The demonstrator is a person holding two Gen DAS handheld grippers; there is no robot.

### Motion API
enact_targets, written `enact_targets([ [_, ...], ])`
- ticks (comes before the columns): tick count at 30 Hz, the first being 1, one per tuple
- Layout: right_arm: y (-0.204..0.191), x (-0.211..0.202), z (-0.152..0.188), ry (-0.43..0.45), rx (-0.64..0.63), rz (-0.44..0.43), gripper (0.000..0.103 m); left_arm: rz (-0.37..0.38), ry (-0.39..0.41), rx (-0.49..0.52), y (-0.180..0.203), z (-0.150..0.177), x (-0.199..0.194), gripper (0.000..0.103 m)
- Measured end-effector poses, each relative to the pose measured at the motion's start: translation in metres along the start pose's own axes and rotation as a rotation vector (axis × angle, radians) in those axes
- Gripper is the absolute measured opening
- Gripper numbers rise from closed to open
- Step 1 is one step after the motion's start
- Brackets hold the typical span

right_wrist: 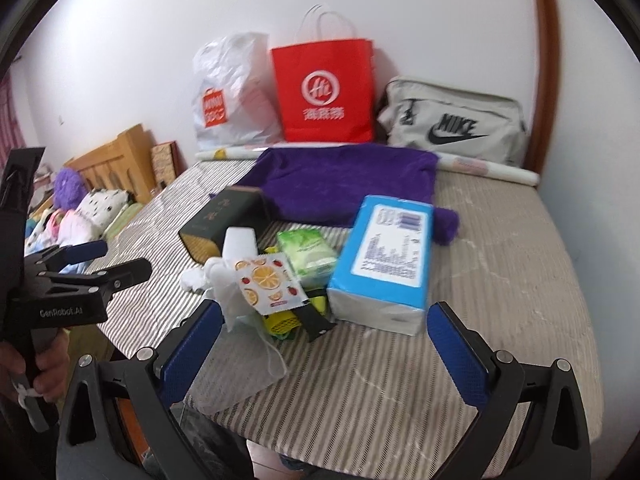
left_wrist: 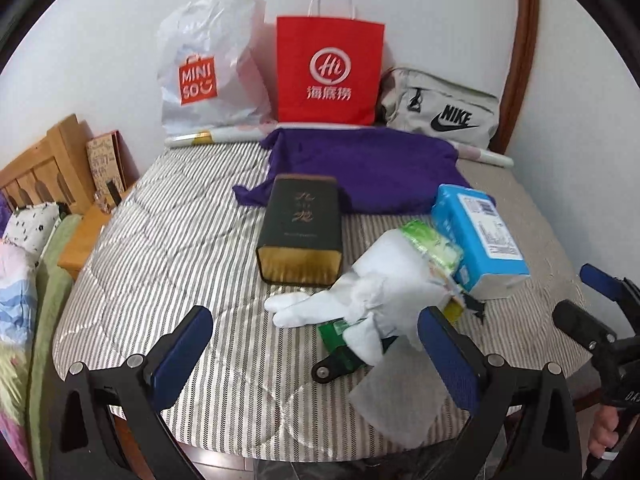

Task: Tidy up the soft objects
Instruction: 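Grasp the orange-printed sachet with the right tool while the left tool grasps the white wet wipe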

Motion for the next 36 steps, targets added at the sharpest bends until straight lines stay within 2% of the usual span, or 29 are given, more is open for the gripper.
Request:
enact_targets([
  [2, -0.007, 0.009, 0.001, 0.000, -0.032, -0.028, 0.090, 0.004, -0.006, -0.013, -0.005, 0.001, 0.005, 0.103],
  [5, -0.018, 0.026, 0.007, -0.015, -0.097, -0.034, 0.084, 0.013, -0.013, -0.027, -0.013, 0.003, 0.012, 0.103],
  [9, -0.033, 0.036, 0.015, -0.008, -0.179, -0.053, 0.083, 0.015, -0.029, -0.039, -0.020, 0.005, 0.020, 0.103],
  [12, -0.039, 0.047, 0.019, -0.006, -0.228, -0.027, 0.081, 0.016, -0.043, -0.040, -0.023, 0.007, 0.025, 0.103],
  [16, -0.043, 0.066, 0.022, -0.027, -0.280, -0.023, 0.069, 0.037, -0.049, -0.038, -0.026, 0.008, 0.028, 0.103],
  [18, -0.048, 0.074, 0.020, -0.022, -0.303, -0.035, 0.067, 0.037, -0.053, -0.044, -0.029, 0.010, 0.030, 0.103],
  [20, -0.053, 0.083, 0.018, -0.020, -0.347, -0.032, 0.046, 0.033, -0.057, -0.048, -0.033, 0.011, 0.032, 0.103],
  [21, -0.054, 0.087, 0.016, -0.015, -0.373, -0.021, 0.039, 0.032, -0.061, -0.052, -0.035, 0.012, 0.034, 0.103],
  [23, -0.055, 0.088, 0.012, -0.011, -0.386, -0.027, 0.009, 0.032, -0.071, -0.057, -0.038, 0.014, 0.037, 0.103],
  [27, -0.053, 0.078, 0.005, 0.017, -0.327, -0.084, 0.007, 0.034, -0.079, -0.049, -0.039, 0.015, 0.042, 0.103],
  [30, -0.046, 0.071, 0.001, 0.002, -0.270, -0.124, 0.005, 0.062, -0.094, -0.038, -0.032, 0.012, 0.048, 0.103],
  [33, -0.041, 0.062, -0.004, 0.012, -0.229, -0.141, 0.004, 0.106, -0.085, -0.015, -0.019, 0.003, 0.049, 0.103],
  [36, -0.034, 0.053, -0.007, 0.018, -0.184, -0.163, 0.004, 0.199, -0.067, 0.011, 0.002, -0.004, 0.052, 0.103],
])
Point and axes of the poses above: each gripper's, at about its wrist camera, not at the fingertips, and x roughly the way its jaws point, y to its right, z to its underside, the point moved 10 cm from there along x, roughly the way its jaws point, and after that the axes turned 10 degrees about z, right-handed, at the moved point
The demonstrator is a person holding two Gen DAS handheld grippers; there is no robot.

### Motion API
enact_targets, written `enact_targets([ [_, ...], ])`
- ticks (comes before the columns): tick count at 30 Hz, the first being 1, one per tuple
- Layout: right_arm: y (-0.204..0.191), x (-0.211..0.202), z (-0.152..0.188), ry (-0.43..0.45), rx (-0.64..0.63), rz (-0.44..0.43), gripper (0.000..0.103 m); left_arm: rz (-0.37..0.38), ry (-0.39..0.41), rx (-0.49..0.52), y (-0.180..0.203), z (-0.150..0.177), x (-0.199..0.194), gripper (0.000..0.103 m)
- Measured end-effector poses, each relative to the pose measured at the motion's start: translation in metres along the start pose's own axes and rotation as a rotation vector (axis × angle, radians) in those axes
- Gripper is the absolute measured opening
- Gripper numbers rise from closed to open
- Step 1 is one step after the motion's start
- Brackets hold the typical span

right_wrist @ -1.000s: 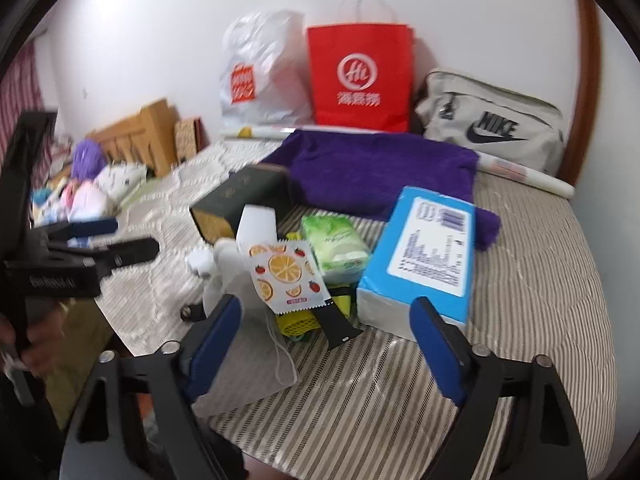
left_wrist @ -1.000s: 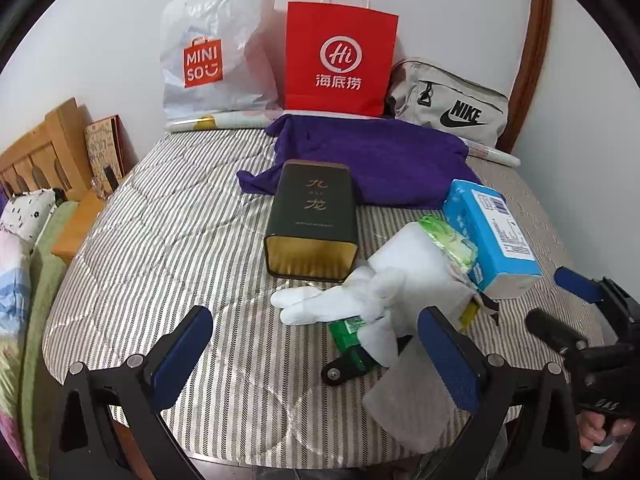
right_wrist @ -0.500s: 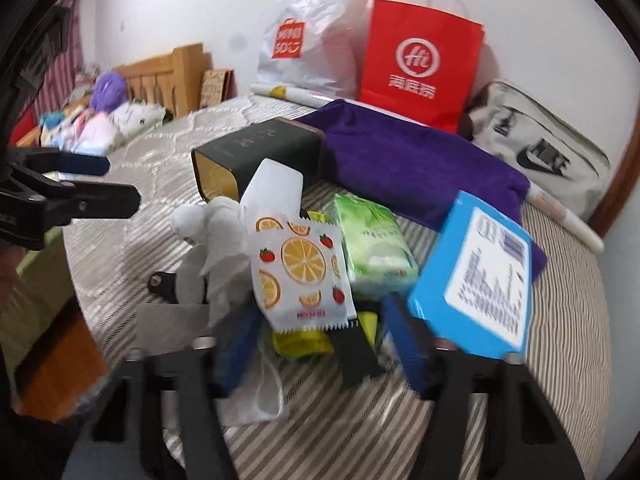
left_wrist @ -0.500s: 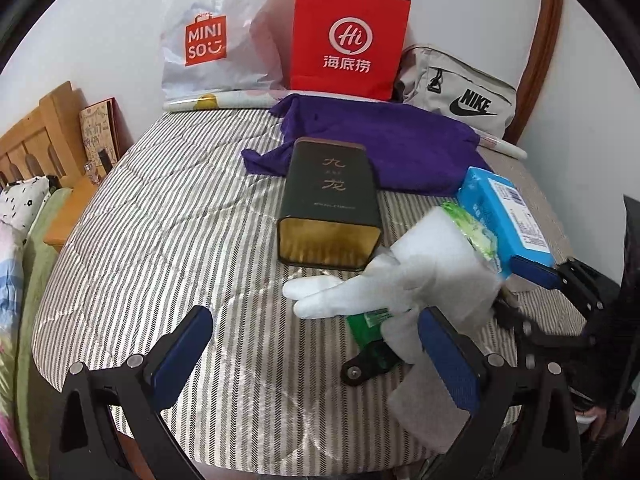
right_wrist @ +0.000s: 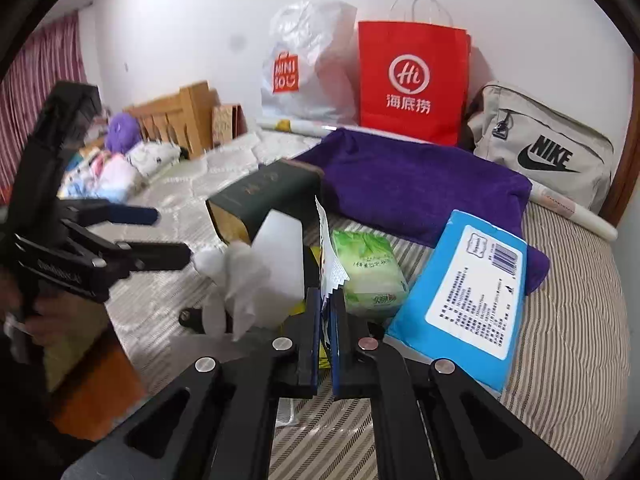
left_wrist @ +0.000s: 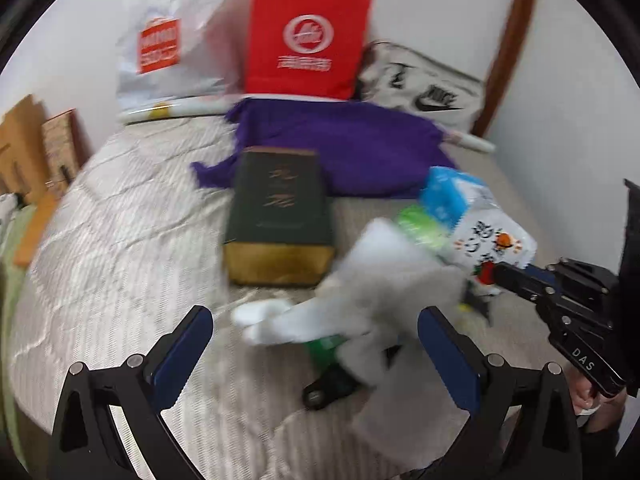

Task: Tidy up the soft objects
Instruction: 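Grasp the orange-printed sachet with the right tool while the left tool grasps the white wet wipe, then lift and carry the sachet and wet wipe toward the purple towel with both tools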

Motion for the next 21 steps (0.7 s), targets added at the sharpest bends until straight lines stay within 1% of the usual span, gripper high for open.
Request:
enact_targets([
  [1, 0.003, -0.003, 0.001, -0.005, 0.010, 0.003, 0.004, 0.037, -0.004, -0.002, 0.005, -0.001, 0.005, 0.103],
  [3, 0.011, -0.014, 0.005, 0.005, 0.027, 0.027, 0.004, 0.071, -0.013, -0.005, 0.011, -0.003, 0.011, 0.103],
  [6, 0.024, -0.031, 0.014, 0.011, 0.056, 0.042, 0.004, 0.084, -0.005, 0.009, 0.014, -0.006, 0.020, 0.103],
  [7, 0.028, -0.037, 0.018, 0.011, 0.063, 0.045, 0.004, 0.090, -0.007, 0.018, 0.015, -0.007, 0.024, 0.100],
  [8, 0.033, -0.043, 0.026, 0.007, 0.070, 0.056, 0.004, 0.098, -0.007, 0.028, 0.016, -0.007, 0.027, 0.096],
  [9, 0.036, -0.046, 0.030, 0.004, 0.071, 0.069, 0.004, 0.104, -0.013, 0.032, 0.016, -0.006, 0.030, 0.084],
  [10, 0.041, -0.049, 0.037, -0.002, 0.074, 0.086, 0.004, 0.115, -0.023, 0.038, 0.017, -0.005, 0.035, 0.078],
  [12, 0.046, -0.050, 0.047, -0.015, 0.085, 0.094, 0.004, 0.139, -0.017, 0.043, 0.019, -0.005, 0.039, 0.078],
  [14, 0.050, -0.048, 0.060, -0.035, 0.104, 0.088, 0.004, 0.154, -0.004, 0.065, 0.024, -0.006, 0.040, 0.072],
  [16, 0.055, -0.044, 0.071, -0.056, 0.118, 0.096, 0.004, 0.160, 0.001, 0.090, 0.029, -0.006, 0.041, 0.060],
  [17, 0.057, -0.040, 0.079, -0.075, 0.125, 0.108, 0.004, 0.163, -0.006, 0.098, 0.032, -0.005, 0.042, 0.057],
  [18, 0.058, -0.036, 0.084, -0.086, 0.129, 0.115, 0.004, 0.172, -0.012, 0.105, 0.035, -0.004, 0.043, 0.049],
  [21, 0.060, -0.029, 0.091, -0.095, 0.145, 0.115, 0.004, 0.169, -0.017, 0.126, 0.039, -0.002, 0.043, 0.033],
])
Point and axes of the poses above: each gripper's, at about its wrist camera, not at the fingertips, and x roughly the way its jaws point, y to its right, z to its underside, the point moved 10 cm from there along x, roughly the way its jaws point, and after that the axes turned 10 degrees about z, right-handed, at the moved point
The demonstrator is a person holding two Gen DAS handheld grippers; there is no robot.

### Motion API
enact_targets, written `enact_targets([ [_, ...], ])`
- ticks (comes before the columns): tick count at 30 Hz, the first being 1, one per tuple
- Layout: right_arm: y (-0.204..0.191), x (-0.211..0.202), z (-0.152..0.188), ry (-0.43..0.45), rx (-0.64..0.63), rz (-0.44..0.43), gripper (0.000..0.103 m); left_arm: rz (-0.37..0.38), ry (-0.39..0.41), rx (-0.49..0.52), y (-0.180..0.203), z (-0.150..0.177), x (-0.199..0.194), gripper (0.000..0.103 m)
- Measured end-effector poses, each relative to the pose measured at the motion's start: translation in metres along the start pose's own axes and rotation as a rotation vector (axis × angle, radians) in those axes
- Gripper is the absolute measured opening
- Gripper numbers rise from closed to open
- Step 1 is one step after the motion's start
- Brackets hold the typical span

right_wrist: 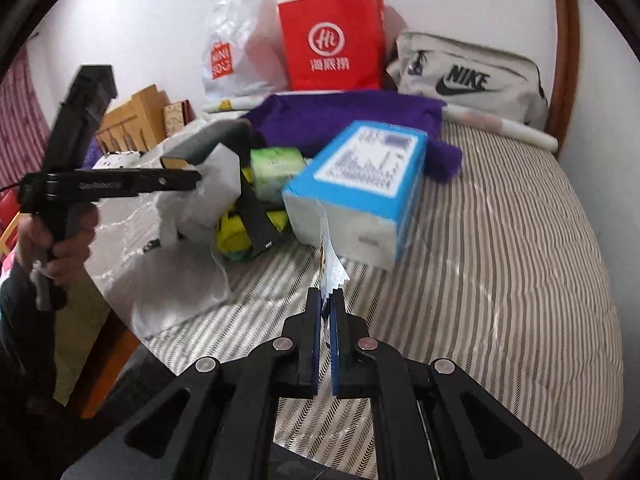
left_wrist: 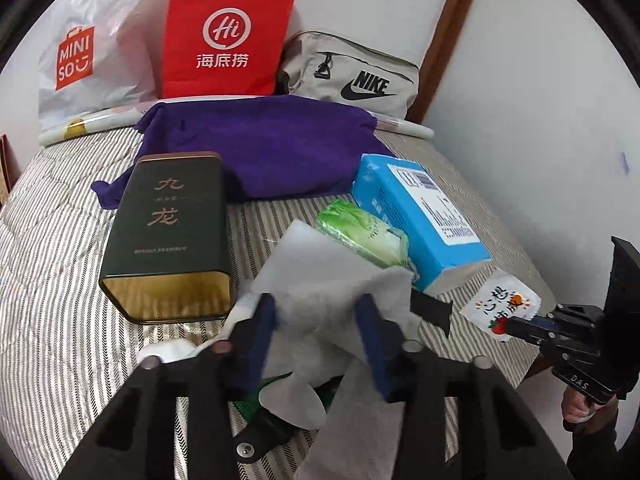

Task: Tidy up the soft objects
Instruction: 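Lift and carry the sachet and wet wipe toward the purple towel with both tools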

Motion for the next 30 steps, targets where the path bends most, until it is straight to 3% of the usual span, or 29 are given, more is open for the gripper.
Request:
enact_targets([
  [1, 0.000, 0.002, 0.001, -0.001, 0.007, -0.005, 0.004, -0.011, -0.002, 0.017, 0.002, 0.001, -0.001, 0.027],
  [3, -0.001, 0.005, 0.003, -0.005, 0.015, -0.008, 0.004, -0.023, 0.001, 0.025, 0.002, 0.003, -0.006, 0.025],
  [10, -0.002, 0.015, 0.008, -0.024, 0.040, -0.019, 0.004, -0.059, 0.069, -0.018, -0.010, 0.002, -0.053, 0.024],
  [16, -0.011, 0.018, 0.010, -0.025, 0.014, -0.023, 0.006, -0.122, 0.073, -0.061, -0.034, 0.018, -0.079, 0.024],
  [22, -0.016, 0.024, 0.002, -0.019, 0.012, -0.030, 0.006, -0.161, 0.025, -0.135, -0.065, 0.044, -0.073, 0.024],
  [26, -0.018, 0.033, -0.004, -0.024, 0.007, -0.017, 0.012, -0.168, -0.005, -0.144, -0.073, 0.052, -0.060, 0.024],
  [30, -0.018, 0.037, -0.007, -0.016, 0.024, -0.025, 0.011, -0.179, -0.039, -0.151, -0.079, 0.059, -0.047, 0.025],
])
Point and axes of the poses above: each gripper's, at about its wrist camera, not at the fingertips, and x roughly the way its jaws point, y to its right, z to its underside, the point moved 10 cm from there along x, roughly the way its jaws point, and after that the axes turned 10 degrees about z, right-handed, at the moved point
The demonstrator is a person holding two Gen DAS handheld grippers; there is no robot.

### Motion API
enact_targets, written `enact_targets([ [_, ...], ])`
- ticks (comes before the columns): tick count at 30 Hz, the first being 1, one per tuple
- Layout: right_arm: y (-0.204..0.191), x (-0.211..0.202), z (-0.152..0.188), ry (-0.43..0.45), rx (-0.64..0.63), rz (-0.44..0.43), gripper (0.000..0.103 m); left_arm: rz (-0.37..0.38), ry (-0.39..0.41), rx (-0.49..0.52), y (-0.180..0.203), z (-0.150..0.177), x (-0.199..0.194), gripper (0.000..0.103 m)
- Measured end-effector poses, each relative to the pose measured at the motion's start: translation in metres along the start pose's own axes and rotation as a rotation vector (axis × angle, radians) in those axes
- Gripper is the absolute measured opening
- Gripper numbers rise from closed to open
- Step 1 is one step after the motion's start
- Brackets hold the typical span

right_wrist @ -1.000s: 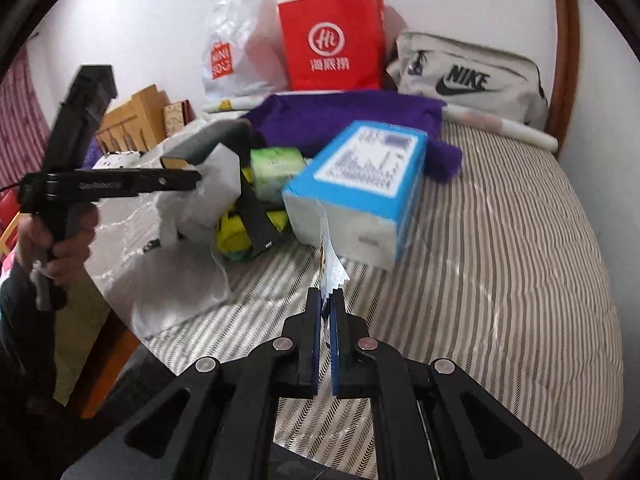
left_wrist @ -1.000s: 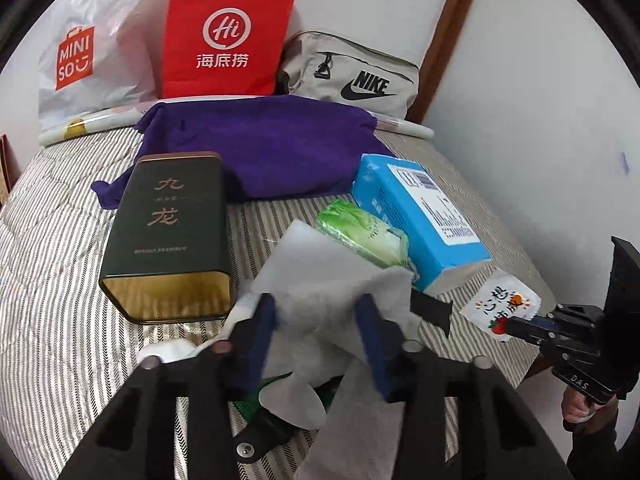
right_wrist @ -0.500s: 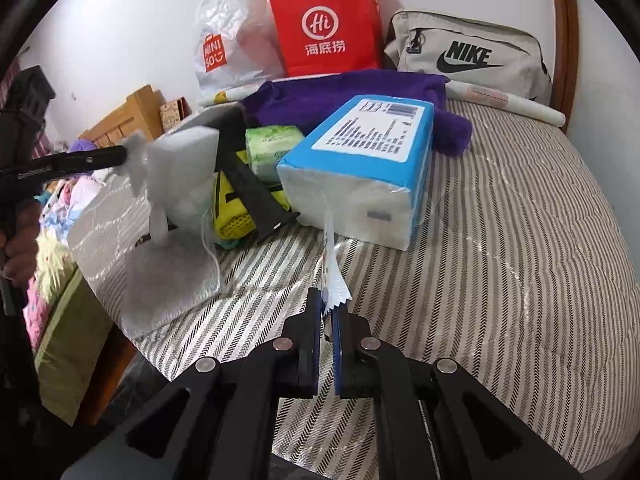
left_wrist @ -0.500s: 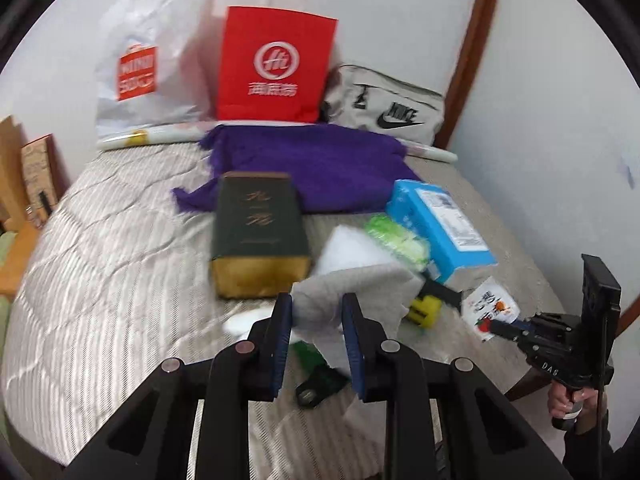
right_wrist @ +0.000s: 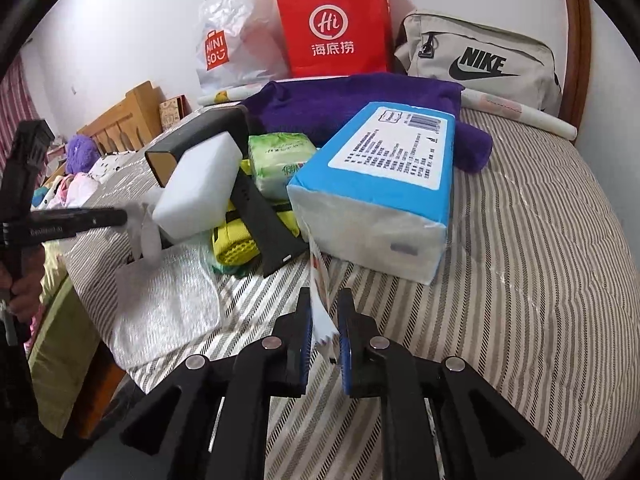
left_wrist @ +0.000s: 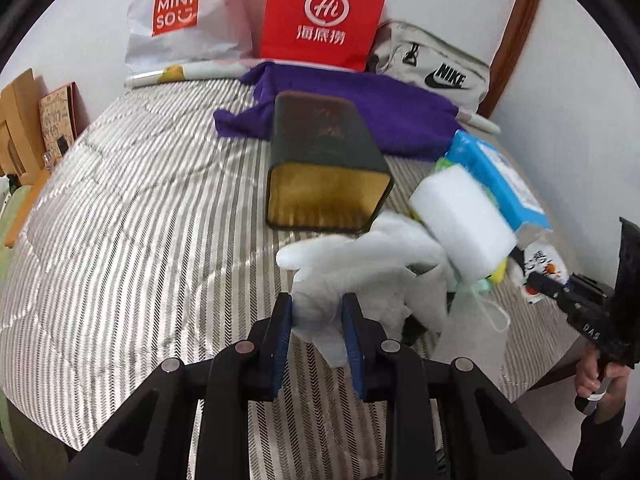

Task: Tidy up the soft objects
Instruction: 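Lift and carry the sachet and wet wipe toward the purple towel with both tools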

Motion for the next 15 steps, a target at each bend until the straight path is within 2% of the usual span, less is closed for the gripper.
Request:
enact_targets([
  [2, 0.002, 0.000, 0.001, 0.000, 0.013, -0.001, 0.005, 0.003, -0.007, -0.006, -0.002, 0.002, 0.004, 0.025],
  [6, 0.005, -0.008, 0.002, 0.006, 0.014, 0.006, 0.005, 0.026, 0.006, -0.008, -0.003, 0.000, 0.003, 0.025],
  [15, 0.011, -0.030, -0.010, 0.015, 0.025, 0.007, 0.005, 0.045, 0.072, -0.015, 0.000, -0.021, -0.031, 0.024],
])
Point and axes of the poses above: each gripper's, at about its wrist camera, not at the fingertips, and x roughly the way its jaws point, y to its right, z to its underside, the point moved 10 cm from there along x, roughly the way its jaws point, and after that the axes turned 10 degrees about z, right-handed, at the moved point
